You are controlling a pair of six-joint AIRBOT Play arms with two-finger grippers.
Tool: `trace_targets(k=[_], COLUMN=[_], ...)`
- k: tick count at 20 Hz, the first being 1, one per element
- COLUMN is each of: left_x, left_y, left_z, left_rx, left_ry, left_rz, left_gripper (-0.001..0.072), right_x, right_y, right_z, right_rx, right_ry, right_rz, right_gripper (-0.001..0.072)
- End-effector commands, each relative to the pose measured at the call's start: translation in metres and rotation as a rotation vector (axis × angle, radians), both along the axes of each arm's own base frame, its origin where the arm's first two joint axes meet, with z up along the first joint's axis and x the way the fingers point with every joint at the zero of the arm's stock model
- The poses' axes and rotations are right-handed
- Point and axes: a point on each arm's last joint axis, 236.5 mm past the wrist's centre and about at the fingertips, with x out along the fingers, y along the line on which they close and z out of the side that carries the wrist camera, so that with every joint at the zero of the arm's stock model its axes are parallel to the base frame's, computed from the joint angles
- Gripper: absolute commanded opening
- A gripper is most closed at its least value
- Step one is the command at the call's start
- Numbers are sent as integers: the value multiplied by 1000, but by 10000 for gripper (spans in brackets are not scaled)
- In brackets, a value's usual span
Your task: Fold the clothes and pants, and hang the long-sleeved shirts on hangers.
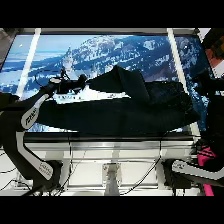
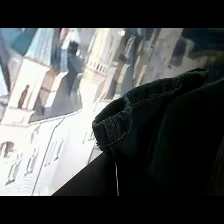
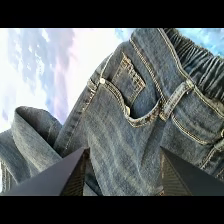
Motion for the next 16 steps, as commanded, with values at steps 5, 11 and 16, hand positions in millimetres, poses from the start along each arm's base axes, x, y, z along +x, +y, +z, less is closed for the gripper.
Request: trace_targets(k=[5,11,16], left_x=[31,8,-7], left_y=[80,148,149], left_z=[123,185,174], left_rx=[91,396,462], left_ry=[-315,-433,-386], left_rz=[90,82,13], left_gripper=[6,6,7], right_x=[0,49,71], right_y=[-5,-55,-59], right_z=[-49,-83,-101], right_rx=[-2,-109,-64], right_ry=[91,-39,-32], right_rz=[53,-83,-83], right_gripper=[492,491,491])
